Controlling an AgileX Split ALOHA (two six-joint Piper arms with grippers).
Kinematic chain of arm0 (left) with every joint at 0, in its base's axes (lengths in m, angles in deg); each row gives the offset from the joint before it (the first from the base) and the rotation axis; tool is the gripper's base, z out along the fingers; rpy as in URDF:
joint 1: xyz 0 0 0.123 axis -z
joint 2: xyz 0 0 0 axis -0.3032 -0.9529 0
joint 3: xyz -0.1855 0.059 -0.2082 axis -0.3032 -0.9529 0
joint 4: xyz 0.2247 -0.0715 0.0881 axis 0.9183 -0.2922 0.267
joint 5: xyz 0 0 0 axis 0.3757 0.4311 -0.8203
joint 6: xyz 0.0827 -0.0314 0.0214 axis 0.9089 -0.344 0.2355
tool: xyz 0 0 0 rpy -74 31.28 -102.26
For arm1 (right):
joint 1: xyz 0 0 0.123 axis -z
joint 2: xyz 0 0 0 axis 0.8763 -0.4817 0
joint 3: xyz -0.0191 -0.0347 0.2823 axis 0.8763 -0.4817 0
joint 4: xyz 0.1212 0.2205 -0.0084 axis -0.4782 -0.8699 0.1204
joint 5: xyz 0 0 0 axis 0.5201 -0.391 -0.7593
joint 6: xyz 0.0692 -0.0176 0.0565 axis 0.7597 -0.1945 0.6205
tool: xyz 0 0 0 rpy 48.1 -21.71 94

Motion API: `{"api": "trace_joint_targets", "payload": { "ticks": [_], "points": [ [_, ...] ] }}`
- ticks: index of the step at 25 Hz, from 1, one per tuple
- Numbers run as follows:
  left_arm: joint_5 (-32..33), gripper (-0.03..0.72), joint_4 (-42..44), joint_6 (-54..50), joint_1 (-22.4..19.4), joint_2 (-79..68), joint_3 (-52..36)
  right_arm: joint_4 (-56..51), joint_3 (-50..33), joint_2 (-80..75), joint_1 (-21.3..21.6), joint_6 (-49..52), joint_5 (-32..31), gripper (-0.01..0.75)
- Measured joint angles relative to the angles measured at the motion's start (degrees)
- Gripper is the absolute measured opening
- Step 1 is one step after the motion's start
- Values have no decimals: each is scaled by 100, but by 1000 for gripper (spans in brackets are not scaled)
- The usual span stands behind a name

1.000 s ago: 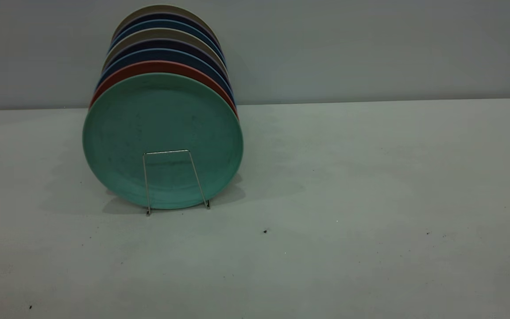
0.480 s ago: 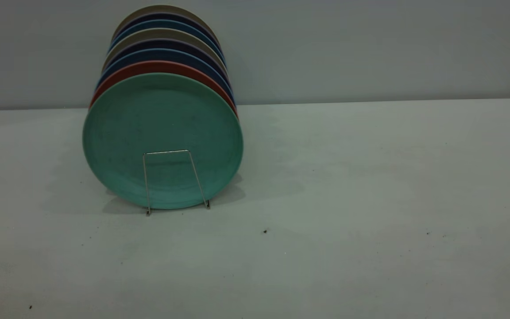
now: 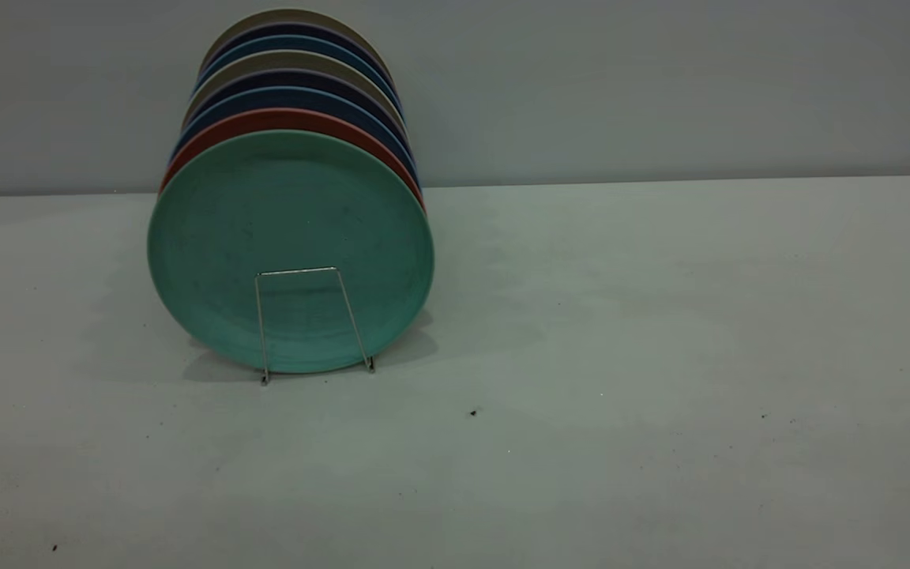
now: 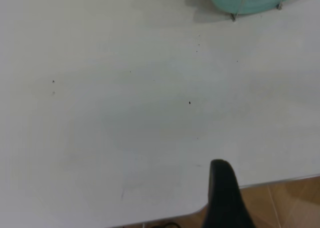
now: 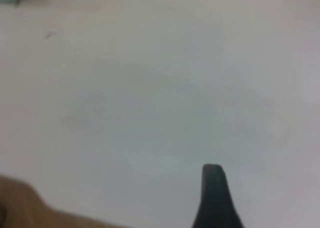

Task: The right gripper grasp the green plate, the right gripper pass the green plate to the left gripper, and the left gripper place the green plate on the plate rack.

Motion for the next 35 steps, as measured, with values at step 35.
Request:
{"api": "trace_joint_targets", "payload": {
  "ticks": [35],
  "points": [
    [7,505,0,-11,0,329,0,-5,0,191,237,7,-18,531]
  ]
}}
